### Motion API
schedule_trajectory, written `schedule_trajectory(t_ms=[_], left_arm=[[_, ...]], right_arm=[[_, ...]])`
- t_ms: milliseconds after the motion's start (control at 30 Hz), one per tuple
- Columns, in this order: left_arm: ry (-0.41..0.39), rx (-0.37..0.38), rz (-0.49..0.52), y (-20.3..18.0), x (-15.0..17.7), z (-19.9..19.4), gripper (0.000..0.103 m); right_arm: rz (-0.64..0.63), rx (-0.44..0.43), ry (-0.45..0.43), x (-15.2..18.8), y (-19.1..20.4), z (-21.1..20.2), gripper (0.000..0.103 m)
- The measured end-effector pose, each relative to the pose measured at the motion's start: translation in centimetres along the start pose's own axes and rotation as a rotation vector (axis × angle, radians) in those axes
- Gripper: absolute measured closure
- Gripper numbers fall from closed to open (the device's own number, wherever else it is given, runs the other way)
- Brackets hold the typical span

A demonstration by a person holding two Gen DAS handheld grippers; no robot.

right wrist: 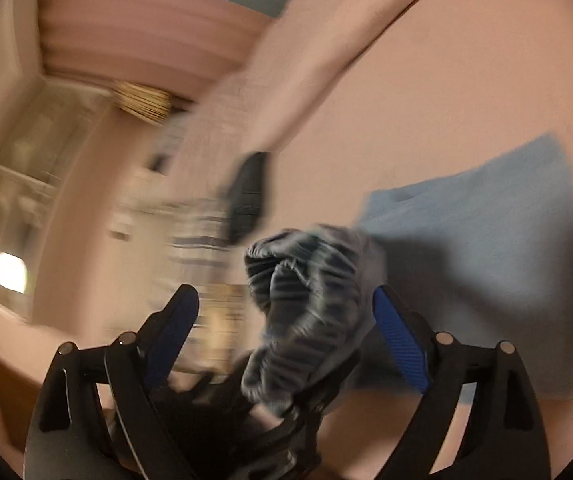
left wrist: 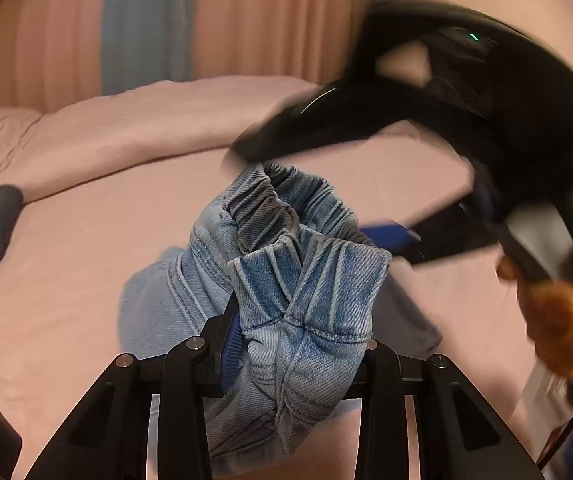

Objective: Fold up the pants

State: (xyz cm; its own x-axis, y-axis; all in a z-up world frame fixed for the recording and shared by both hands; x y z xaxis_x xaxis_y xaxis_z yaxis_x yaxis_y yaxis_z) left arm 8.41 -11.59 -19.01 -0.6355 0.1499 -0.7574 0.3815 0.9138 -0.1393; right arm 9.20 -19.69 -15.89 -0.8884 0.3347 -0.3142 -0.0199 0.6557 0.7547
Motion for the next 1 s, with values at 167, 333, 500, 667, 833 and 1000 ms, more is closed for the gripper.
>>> schedule_trajectory(t_ms=[167,333,500,667,833,1000], left_arm=[[0.033,-0.005,0.009,-0.2,0.0,0.6,0.07],[-0.038,0.016,0.09,-2.2,-4.2,-1.9,0.07],[-0.011,0.036,0.174,-6.0,-3.5,0.7,0.07],[0.086,0.011,0.248,-7.7,-0.4,5.3,0.07],[0.22,0.042,0.296,-8.2,2.5,6.5,0.064],[0.187,0.217,0.142,-6.8,1.6,1.6,0.05]], right_arm=[[-0.066,0.134,0.096,-0.2,-3.8,1.3,0.069],[-0.12,0.025,0.056,-1.7,-2.0,-1.3,0.071],[-0.113,-0.027,0.009,-3.6,-2.6,-4.5,0.071],[0.025,0.013,0.022,-1.7,-9.6,-4.8,0.071],[0.079,0.019,0.049,0.0,-13.2,-3.7,0.063],[0.163,0.0,0.001,0.3,-15.8,-4.8,0.051]])
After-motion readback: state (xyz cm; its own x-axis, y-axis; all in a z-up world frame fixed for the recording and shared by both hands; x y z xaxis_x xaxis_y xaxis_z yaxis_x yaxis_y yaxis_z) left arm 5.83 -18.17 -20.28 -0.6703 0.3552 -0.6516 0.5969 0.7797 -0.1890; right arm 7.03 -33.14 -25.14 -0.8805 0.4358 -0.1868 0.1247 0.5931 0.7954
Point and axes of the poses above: each gripper's, at about its wrist camera, not at the fingertips, and z roughly the way its jaws point, y to its left, x to its underside, the point moved 8 cm from there along z, roughly the way its jaws point, and after that the axes turned 6 degrees about -z, right-handed, at the moved point
